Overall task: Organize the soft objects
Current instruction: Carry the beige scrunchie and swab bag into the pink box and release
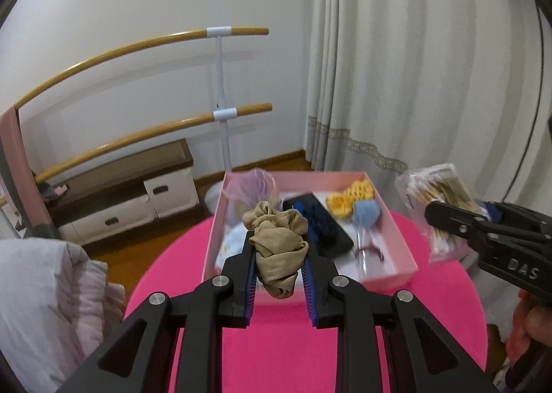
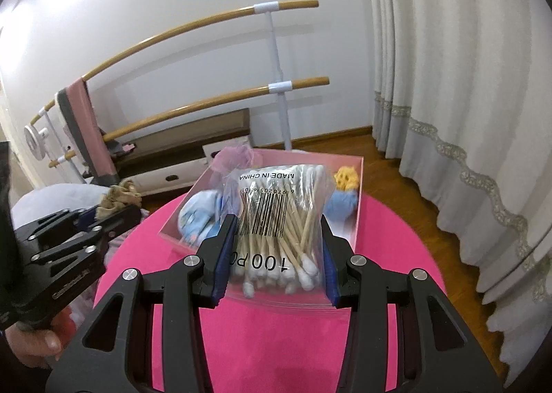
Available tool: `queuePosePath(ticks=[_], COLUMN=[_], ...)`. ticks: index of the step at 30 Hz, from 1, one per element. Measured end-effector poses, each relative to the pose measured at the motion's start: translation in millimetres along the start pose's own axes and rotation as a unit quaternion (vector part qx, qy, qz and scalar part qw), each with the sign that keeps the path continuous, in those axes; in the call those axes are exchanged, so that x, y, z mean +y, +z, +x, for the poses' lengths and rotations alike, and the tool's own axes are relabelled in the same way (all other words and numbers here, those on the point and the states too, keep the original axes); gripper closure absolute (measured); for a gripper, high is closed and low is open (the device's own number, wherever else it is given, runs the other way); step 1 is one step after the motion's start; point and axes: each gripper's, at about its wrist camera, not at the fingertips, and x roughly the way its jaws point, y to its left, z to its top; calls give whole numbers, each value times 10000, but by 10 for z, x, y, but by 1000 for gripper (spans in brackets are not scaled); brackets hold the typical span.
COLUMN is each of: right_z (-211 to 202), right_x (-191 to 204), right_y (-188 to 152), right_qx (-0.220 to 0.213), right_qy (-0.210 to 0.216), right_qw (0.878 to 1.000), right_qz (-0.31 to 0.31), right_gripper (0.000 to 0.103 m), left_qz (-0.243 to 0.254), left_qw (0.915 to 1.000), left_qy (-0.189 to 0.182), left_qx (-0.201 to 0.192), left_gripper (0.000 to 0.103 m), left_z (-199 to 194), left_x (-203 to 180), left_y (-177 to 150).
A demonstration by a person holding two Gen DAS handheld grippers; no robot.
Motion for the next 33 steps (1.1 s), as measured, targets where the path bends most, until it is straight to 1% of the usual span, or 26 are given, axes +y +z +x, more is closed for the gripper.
queuePosePath(ticks=[5,9,12,15,22,25,31,33], right_z=[225,402,557,758,1352,1541,1800,1865], right_x=[-57,-144,-243,-332,-638,-722,-755,-759], right_y=[336,609,753,861,836,816,755,728], right_qx=[74,141,260,442,1040,1199,1419,1483], right_qy=[21,72,148,72,132,149,140,139], right_qw=[10000,9998,9991,9984,9914,9891,9858,9848], right_qz=[49,151,296,359,783,845,885,890], right_gripper=[63,63,63,63,63,63,62,62], left_qz=[86,30,-44,-151,-331,-359,-347,-337], left_qw=[9999,10000,10000,9995,9965,9948,9919,9909], left_qy=[78,25,-51,-135,-141,-142,-163,-158], left_qx=[-123,-78,42,236,760,939,1212,1291], left_gripper=[82,82,82,82,82,81,80,75], left_z=[203,439,670,936,1661,1958,2521,2680], left_x=[-56,-65,-66,-30,70,59,18,6], left_y=[337,591,774,926,1157,1258,1506,1543])
